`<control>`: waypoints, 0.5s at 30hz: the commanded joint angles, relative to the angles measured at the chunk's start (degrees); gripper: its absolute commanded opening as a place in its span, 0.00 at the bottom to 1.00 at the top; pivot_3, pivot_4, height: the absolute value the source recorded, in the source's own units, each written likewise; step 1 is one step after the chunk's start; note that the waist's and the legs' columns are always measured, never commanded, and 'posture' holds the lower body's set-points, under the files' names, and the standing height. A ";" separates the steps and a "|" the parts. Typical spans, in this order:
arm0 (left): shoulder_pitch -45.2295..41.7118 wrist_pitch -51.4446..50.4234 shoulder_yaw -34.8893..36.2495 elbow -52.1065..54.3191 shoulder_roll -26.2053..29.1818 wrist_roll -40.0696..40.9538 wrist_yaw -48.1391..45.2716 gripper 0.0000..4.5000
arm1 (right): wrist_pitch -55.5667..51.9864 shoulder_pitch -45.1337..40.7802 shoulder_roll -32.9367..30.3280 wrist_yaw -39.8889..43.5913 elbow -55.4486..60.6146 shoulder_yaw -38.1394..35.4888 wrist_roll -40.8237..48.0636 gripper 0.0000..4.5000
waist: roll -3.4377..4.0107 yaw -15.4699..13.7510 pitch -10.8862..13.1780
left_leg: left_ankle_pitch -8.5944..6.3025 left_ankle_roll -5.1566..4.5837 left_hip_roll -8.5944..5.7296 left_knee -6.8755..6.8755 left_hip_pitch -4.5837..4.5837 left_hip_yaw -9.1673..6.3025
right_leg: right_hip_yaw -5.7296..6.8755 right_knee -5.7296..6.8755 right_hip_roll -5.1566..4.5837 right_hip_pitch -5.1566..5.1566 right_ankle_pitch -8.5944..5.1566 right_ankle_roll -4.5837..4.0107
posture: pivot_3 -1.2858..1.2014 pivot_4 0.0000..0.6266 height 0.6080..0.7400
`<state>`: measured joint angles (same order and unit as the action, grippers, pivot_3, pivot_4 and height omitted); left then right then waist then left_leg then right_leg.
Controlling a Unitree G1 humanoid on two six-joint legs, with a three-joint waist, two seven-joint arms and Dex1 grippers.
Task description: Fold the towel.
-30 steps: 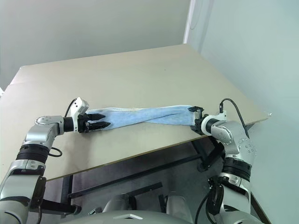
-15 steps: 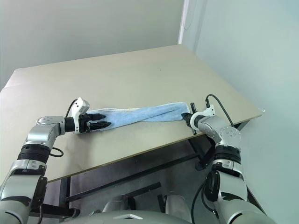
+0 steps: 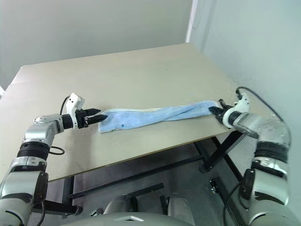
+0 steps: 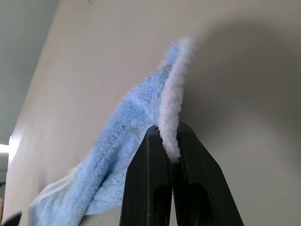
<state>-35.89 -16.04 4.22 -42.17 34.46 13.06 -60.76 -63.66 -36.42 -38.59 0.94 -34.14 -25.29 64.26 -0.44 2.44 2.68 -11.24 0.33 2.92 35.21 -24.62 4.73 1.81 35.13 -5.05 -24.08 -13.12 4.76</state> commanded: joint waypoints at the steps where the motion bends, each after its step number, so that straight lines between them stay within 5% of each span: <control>1: -1.83 2.07 0.90 -0.90 -0.28 0.00 0.65 0.71 | -2.30 -2.07 -1.50 5.29 2.02 1.33 -3.01 0.00 | -0.02 0.26 -0.01 | 0.00 0.00 0.01 0.00 0.01 0.01 | 0.00 0.00 0.02 0.00 0.00 0.00 | 0.52 0.00 1.00; 4: -2.73 2.85 1.44 -2.23 -1.05 0.15 2.07 0.71 | -0.84 -3.70 -1.39 8.09 5.09 -1.17 -3.08 0.00 | 0.00 0.18 0.00 | 0.00 0.00 0.02 0.01 0.03 0.00 | 0.00 0.04 0.05 0.00 0.01 0.00 | 0.52 0.00 1.00; 9: -2.88 3.20 1.25 -2.68 -1.40 0.34 2.62 0.71 | 1.89 -2.21 -6.90 11.23 2.38 9.04 -18.58 0.00 | -0.02 -0.37 0.00 | 0.00 0.00 -0.01 0.04 -0.02 -0.01 | 0.00 0.05 0.02 -0.02 0.00 0.00 | 0.52 0.00 1.00; 15: -1.97 3.16 1.39 -2.27 -1.19 0.47 2.72 0.71 | 2.96 -6.39 -11.56 19.71 0.47 10.00 -24.46 0.00 | 0.00 -0.36 0.01 | 0.01 0.00 -0.09 0.12 -0.29 0.05 | -0.02 0.02 -0.04 -0.25 0.01 0.01 | 0.52 0.00 1.00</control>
<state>-37.08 -14.08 4.26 -45.46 33.00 13.06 -58.29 -61.90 -39.54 -48.80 17.79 -36.60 -15.29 40.64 -0.44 2.08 2.69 -11.24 0.33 2.83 35.33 -24.90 4.77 1.79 35.17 -5.08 -24.33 -13.11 4.78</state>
